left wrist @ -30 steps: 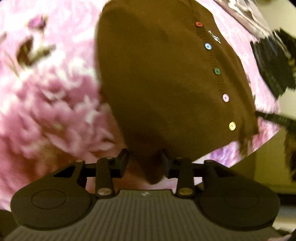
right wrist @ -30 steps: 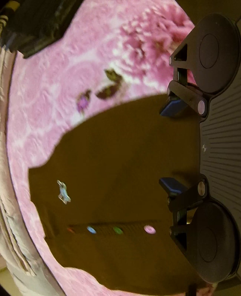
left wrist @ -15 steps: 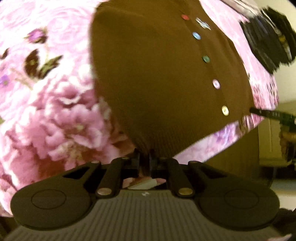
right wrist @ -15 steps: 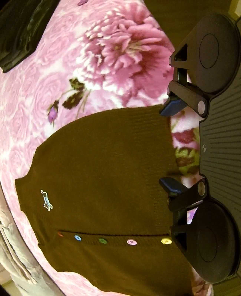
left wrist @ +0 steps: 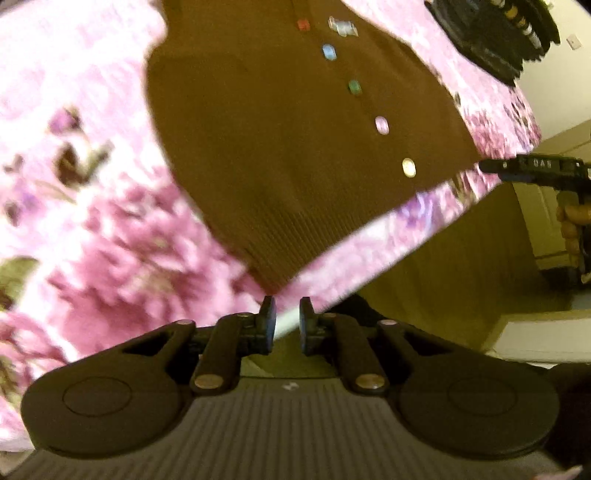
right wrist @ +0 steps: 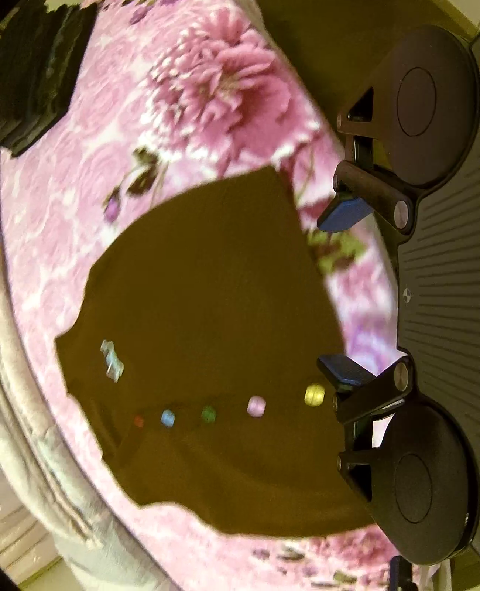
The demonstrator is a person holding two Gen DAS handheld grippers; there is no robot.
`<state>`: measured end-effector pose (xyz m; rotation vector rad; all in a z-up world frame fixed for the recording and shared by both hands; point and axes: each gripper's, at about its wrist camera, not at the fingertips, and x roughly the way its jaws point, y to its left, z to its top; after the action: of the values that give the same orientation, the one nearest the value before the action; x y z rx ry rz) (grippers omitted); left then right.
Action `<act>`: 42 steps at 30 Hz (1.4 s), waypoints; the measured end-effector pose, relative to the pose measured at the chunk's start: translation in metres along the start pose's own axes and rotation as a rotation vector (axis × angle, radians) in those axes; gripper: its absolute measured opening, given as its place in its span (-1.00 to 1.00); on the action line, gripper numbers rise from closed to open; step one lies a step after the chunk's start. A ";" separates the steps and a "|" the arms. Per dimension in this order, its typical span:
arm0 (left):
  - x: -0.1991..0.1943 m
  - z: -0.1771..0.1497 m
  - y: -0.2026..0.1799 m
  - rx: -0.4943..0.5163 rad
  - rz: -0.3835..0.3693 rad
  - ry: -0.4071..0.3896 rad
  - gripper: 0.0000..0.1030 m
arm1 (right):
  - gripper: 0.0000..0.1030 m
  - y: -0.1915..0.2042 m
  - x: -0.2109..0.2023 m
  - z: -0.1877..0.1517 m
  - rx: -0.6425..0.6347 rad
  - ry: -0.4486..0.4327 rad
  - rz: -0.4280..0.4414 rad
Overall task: Fold clothes
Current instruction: 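Open both grippers and pull back from the flattened vest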
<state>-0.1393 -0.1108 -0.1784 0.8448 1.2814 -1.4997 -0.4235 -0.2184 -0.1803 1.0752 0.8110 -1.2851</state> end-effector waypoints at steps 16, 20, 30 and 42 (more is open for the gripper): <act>-0.103 0.027 0.018 -0.012 0.162 -0.227 0.60 | 0.99 0.115 -0.068 0.016 -0.140 -0.056 -0.016; -0.103 0.031 0.003 0.054 0.169 -0.239 0.73 | 0.99 0.128 -0.088 0.010 -0.189 -0.053 -0.055; -0.092 0.022 -0.025 0.126 0.170 -0.219 0.73 | 0.99 0.127 -0.118 0.000 -0.222 -0.029 -0.146; -0.081 0.039 -0.061 0.110 0.202 -0.191 0.73 | 0.99 0.096 -0.110 0.004 -0.236 0.038 -0.110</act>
<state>-0.1693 -0.1307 -0.0757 0.8523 0.9527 -1.4602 -0.3451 -0.1891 -0.0607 0.8783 1.0350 -1.2285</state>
